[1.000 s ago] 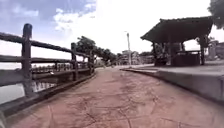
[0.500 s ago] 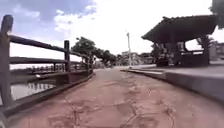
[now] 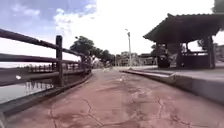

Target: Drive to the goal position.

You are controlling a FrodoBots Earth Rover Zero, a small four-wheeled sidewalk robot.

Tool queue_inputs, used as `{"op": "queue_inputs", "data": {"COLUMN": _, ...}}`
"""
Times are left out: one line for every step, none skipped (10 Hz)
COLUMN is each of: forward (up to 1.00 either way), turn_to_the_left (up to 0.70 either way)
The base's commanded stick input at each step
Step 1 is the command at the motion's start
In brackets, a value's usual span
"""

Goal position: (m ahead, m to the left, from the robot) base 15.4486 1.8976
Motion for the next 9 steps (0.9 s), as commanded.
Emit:
{"op": "queue_inputs", "data": {"forward": 1.0, "turn_to_the_left": 0.0}}
{"op": "queue_inputs", "data": {"forward": 1.0, "turn_to_the_left": 0.0}}
{"op": "queue_inputs", "data": {"forward": 1.0, "turn_to_the_left": 0.0}}
{"op": "queue_inputs", "data": {"forward": 1.0, "turn_to_the_left": 0.0}}
{"op": "queue_inputs", "data": {"forward": 1.0, "turn_to_the_left": 0.0}}
{"op": "queue_inputs", "data": {"forward": 1.0, "turn_to_the_left": 0.0}}
{"op": "queue_inputs", "data": {"forward": 1.0, "turn_to_the_left": 0.0}}
{"op": "queue_inputs", "data": {"forward": 1.0, "turn_to_the_left": 0.0}}
{"op": "queue_inputs", "data": {"forward": 1.0, "turn_to_the_left": 0.0}}
